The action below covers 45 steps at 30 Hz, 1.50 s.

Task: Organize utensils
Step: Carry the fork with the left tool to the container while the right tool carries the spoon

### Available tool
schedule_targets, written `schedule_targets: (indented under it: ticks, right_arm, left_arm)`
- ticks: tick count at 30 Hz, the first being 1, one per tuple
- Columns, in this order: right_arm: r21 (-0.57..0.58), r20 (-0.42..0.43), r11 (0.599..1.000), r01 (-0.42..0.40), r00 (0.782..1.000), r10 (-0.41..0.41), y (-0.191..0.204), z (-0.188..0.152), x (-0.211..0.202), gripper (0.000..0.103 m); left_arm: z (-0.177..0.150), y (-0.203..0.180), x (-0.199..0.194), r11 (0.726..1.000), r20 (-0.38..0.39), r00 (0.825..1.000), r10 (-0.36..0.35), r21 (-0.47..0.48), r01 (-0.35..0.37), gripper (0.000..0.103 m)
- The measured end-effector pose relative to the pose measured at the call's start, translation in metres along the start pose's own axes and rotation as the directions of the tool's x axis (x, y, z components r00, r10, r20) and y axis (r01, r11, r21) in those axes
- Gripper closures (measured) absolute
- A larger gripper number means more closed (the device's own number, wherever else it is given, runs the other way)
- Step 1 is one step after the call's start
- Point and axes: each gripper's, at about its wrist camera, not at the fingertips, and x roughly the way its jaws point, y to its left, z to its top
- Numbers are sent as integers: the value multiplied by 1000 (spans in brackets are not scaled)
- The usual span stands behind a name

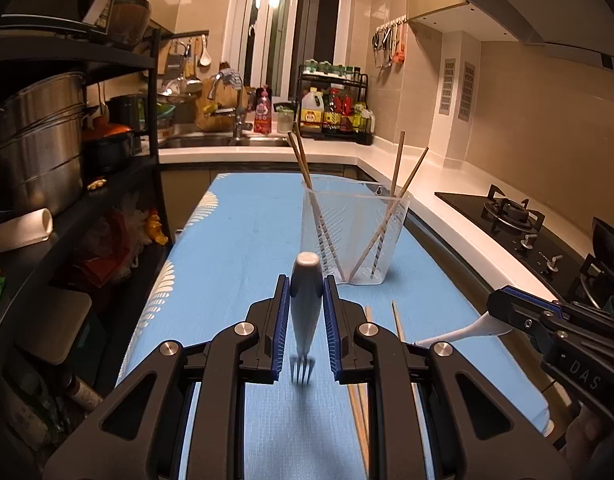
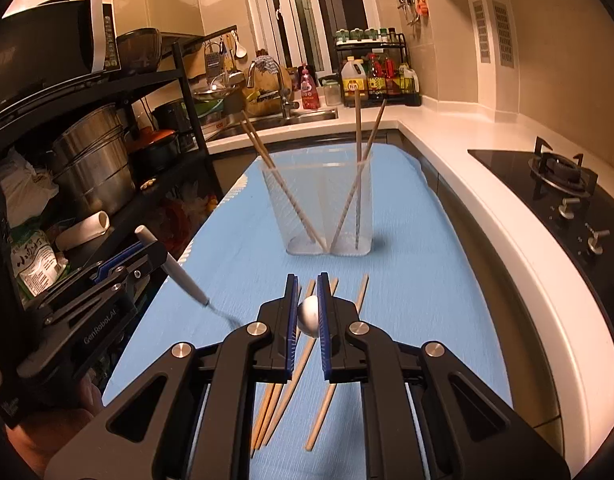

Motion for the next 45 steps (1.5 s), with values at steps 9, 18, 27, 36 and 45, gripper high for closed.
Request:
schedule_targets:
  ticks: [9, 18, 27, 36, 45]
  right_arm:
    - [27, 3, 1000, 2, 1000, -2, -17, 47, 16, 94]
    - [37, -27, 999, -16, 999, 17, -23, 80, 32, 95]
    - [67, -26, 997, -39, 999, 41, -24, 99, 38, 96]
    - [59, 1, 997, -59, 998, 59, -20, 136, 34, 96]
    - [61, 27, 993, -106, 994, 104, -13, 185, 31, 98]
  left_arm:
    - [47, -5, 29, 999, -113, 993, -44, 17, 46, 86]
    - [66, -3, 48, 998, -132, 990, -56, 4, 57, 86]
    - [81, -7, 60, 998, -160, 986, -50, 26, 54, 86]
    - [111, -10, 67, 998, -187, 981, -51, 25, 56, 87]
    - [160, -15, 64, 996, -216, 974, -68, 36, 78, 87]
